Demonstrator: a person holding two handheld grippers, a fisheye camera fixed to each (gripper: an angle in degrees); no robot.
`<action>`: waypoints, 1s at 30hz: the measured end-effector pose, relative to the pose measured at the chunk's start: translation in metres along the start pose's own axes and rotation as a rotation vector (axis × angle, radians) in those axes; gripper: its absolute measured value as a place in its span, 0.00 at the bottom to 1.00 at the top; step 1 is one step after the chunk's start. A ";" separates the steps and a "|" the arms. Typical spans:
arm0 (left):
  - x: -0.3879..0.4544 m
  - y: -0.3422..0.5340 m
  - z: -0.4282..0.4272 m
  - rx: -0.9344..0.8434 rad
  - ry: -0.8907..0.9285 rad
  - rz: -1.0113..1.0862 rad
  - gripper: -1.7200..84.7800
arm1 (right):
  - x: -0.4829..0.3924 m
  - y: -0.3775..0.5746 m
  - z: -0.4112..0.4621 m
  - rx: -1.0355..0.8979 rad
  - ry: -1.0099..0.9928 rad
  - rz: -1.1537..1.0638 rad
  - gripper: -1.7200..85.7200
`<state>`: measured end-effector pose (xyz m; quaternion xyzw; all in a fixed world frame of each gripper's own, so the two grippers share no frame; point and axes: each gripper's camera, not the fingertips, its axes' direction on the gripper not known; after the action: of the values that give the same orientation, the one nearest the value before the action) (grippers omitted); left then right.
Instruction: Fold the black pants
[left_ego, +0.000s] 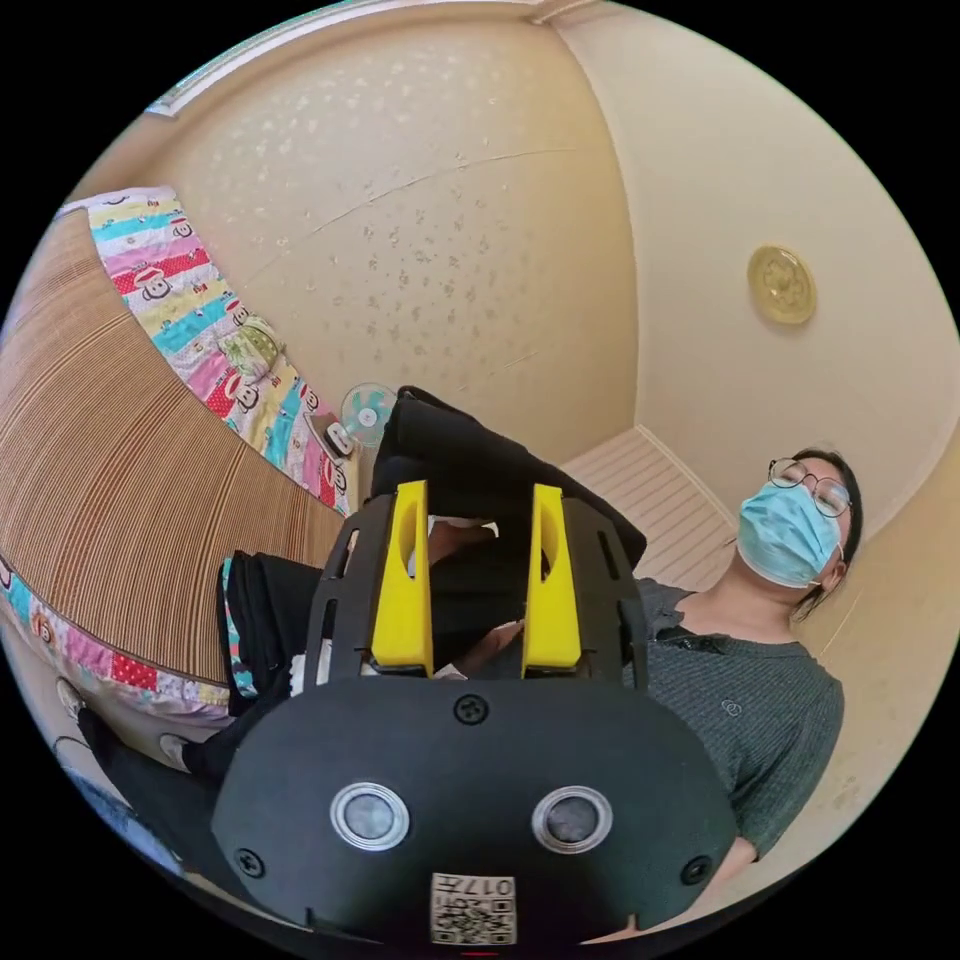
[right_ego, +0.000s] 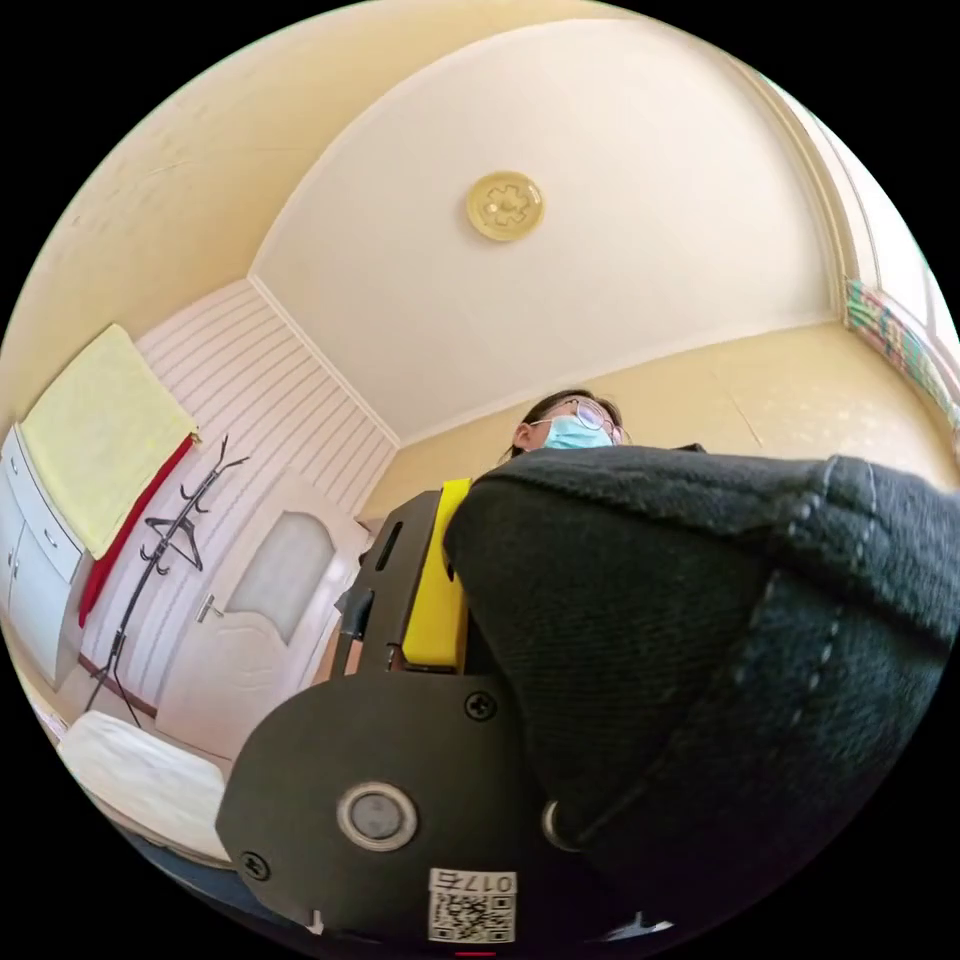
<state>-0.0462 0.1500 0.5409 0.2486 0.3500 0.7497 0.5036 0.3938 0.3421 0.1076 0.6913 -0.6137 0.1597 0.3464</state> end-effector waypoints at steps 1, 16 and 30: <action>0.001 -0.005 -0.002 -0.008 0.033 -0.013 0.19 | 0.003 0.002 -0.005 0.000 0.014 -0.032 0.01; 0.086 -0.108 -0.099 -0.103 0.452 -0.320 0.24 | 0.175 0.057 -0.079 0.093 -0.004 -0.195 0.02; 0.258 -0.053 -0.086 0.160 0.729 -0.092 0.03 | 0.250 0.165 -0.081 0.179 0.734 0.267 0.11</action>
<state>-0.1732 0.3789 0.4506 -0.0119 0.5747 0.7358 0.3579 0.3009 0.2112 0.3727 0.5298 -0.5174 0.4926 0.4571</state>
